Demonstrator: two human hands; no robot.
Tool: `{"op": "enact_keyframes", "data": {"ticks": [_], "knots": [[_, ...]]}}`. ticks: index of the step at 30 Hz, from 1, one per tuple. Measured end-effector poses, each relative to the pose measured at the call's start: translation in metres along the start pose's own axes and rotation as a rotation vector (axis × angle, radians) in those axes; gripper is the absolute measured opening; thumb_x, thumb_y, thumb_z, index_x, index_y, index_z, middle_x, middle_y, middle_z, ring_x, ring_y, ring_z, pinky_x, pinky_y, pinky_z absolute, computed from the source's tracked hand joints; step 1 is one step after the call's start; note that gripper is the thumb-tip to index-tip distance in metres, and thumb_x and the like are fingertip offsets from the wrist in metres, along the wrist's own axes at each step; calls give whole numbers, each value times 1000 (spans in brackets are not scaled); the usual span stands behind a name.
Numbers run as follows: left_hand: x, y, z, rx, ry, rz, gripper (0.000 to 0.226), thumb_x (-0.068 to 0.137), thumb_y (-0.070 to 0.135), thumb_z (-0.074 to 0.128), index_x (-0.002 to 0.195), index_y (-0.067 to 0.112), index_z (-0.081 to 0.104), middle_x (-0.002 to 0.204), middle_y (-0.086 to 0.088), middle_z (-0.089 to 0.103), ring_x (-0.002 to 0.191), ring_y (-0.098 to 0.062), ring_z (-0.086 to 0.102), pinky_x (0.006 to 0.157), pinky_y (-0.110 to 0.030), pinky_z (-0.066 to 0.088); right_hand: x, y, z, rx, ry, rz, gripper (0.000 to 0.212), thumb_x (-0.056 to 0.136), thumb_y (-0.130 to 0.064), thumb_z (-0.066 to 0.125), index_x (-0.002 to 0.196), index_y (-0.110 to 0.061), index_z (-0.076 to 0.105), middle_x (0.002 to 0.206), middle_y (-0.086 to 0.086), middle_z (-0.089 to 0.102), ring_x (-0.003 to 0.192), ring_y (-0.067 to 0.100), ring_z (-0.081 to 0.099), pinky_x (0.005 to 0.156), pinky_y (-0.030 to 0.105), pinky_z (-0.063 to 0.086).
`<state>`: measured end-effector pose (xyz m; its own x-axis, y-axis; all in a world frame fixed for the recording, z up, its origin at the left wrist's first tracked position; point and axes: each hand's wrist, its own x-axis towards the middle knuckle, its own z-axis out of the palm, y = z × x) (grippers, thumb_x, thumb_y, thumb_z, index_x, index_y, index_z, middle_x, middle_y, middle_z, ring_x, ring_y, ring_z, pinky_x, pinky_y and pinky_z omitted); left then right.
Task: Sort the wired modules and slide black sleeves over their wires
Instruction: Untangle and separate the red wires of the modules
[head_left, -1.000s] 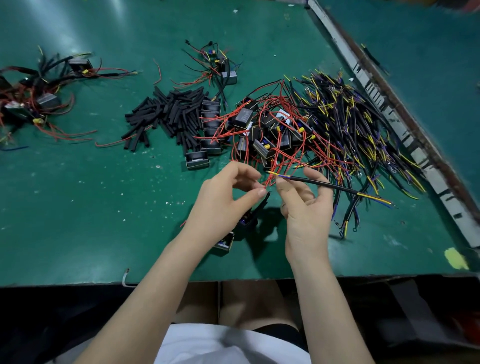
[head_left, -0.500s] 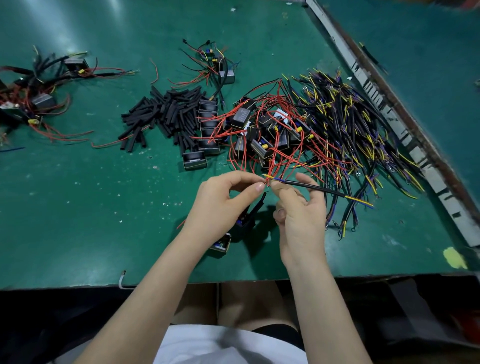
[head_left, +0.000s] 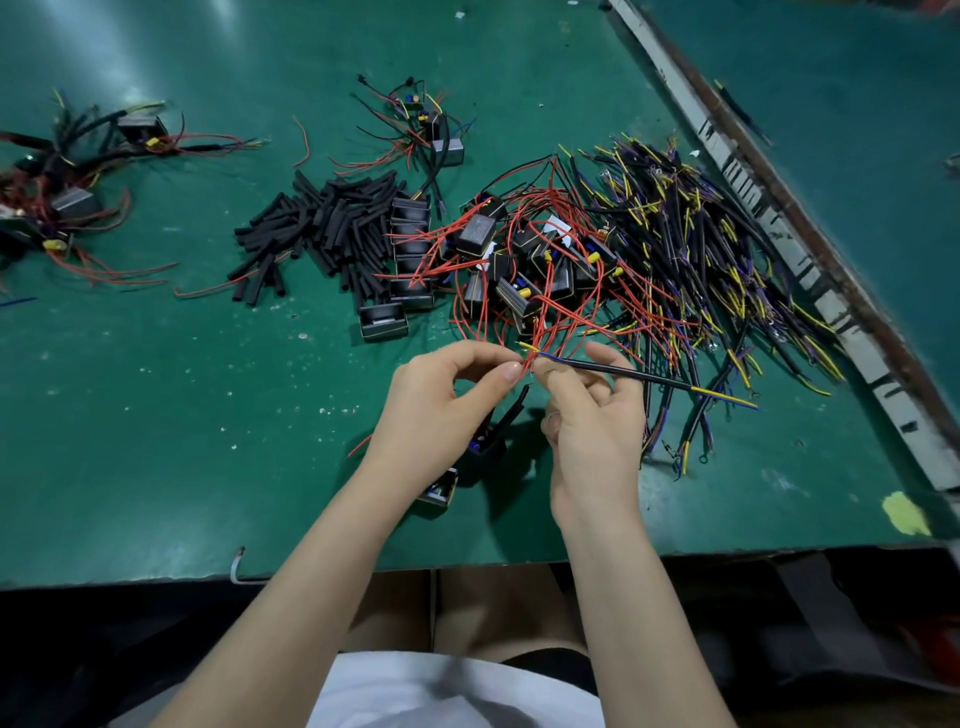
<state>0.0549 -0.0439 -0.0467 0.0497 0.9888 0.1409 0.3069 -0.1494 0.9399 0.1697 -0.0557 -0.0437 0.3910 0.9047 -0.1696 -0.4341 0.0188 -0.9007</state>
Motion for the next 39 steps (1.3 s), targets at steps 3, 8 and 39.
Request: {"op": "enact_keyframes", "data": {"ticks": [3, 8, 39], "knots": [[0, 0, 0, 1, 11, -10, 19, 87, 25, 67, 79, 42, 65, 79, 21, 69, 73, 4, 62, 74, -18, 48, 0, 2, 0, -18, 10, -14, 37, 81, 10, 64, 100, -19, 49, 59, -10, 63, 50, 0, 49, 52, 14, 38], [-3, 5, 3, 47, 77, -64, 17, 87, 25, 66, 76, 37, 64, 74, 16, 69, 73, -3, 63, 78, -33, 52, -3, 7, 1, -2, 5, -77, 41, 79, 14, 63, 99, -19, 49, 56, -9, 59, 48, 1, 49, 51, 13, 41], [11, 0, -13, -428, -265, -37, 9, 85, 17, 64, 77, 21, 67, 77, 12, 68, 77, 1, 59, 75, -11, 45, 24, -9, 4, 237, -357, 516, 47, 57, -14, 70, 100, -29, 59, 66, -10, 65, 45, 0, 47, 43, 12, 35]]}}
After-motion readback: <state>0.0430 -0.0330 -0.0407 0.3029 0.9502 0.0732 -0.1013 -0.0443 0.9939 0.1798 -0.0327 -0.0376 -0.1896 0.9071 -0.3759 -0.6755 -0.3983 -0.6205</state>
